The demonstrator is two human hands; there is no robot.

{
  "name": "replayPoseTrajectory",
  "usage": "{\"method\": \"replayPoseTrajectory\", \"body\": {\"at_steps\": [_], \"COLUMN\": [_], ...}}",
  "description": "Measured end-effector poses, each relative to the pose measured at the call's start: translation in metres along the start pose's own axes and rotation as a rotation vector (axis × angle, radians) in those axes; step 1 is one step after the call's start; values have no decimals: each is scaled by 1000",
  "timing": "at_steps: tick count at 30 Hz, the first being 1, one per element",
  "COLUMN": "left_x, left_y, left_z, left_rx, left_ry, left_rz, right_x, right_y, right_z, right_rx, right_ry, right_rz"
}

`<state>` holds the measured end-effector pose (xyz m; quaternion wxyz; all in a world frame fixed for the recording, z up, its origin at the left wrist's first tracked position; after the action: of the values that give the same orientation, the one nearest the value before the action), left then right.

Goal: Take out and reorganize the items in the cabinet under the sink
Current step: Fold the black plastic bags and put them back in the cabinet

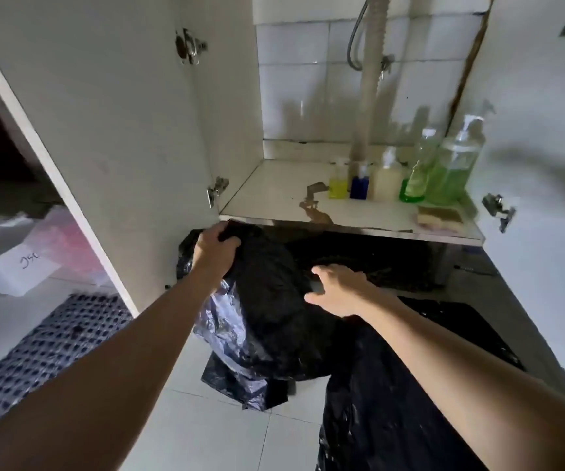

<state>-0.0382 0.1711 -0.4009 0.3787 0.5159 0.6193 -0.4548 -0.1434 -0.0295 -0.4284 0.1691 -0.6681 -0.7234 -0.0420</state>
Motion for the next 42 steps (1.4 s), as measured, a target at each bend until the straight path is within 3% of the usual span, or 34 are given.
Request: {"method": "replayPoseTrajectory", "body": {"at_steps": [3,6,9,13,15,20,23,27,33,35,39,42], "left_x": [-69,-125,-160,-160,-149,-131,-127,-116,-92,-86,-104,-116], "left_y": [-32,-74,-119,-175,-195,-216,-212,-173,-156,-152,-145,-146], "left_z": [13,34,59,92,103,119,124,118,110,109,100,98], "left_rx": [67,173,300,466,562,701,646,506,654,629,333,290], "left_ry": [43,290,524,816,938,1089,1044,891,1042,1113,1032,976], "left_rz": [174,392,565,713,769,810,818,660,533,524,695,764], "right_x": [15,22,15,10,5,-24,-37,-53,-63,-63,-69,-62], "right_y": [-30,-70,-105,-142,-151,-155,-163,-177,-183,-186,-193,-198], "right_z": [-80,-140,-169,-180,-168,-129,-135,-150,-163,-166,-170,-176], "right_rx": [-149,-299,-460,-758,-748,-399,-499,-619,-817,-827,-733,-651], "right_ry": [6,-49,-58,-130,-267,-513,-485,-402,-428,-424,-459,-473], "right_rz": [-87,-118,-118,-216,-261,-224,-120,60,142,174,326,371]}}
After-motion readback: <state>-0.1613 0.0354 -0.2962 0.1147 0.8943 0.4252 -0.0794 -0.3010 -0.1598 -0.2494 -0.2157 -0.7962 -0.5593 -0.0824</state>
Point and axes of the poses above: each hand's wrist, its own y-axis towards the middle knuckle, its own z-axis out of the palm, x = y × z, the point moved 4 cm from there along y, towards the middle knuckle, and after that the axes turned 13 degrees about -z, right-handed, at the moved point
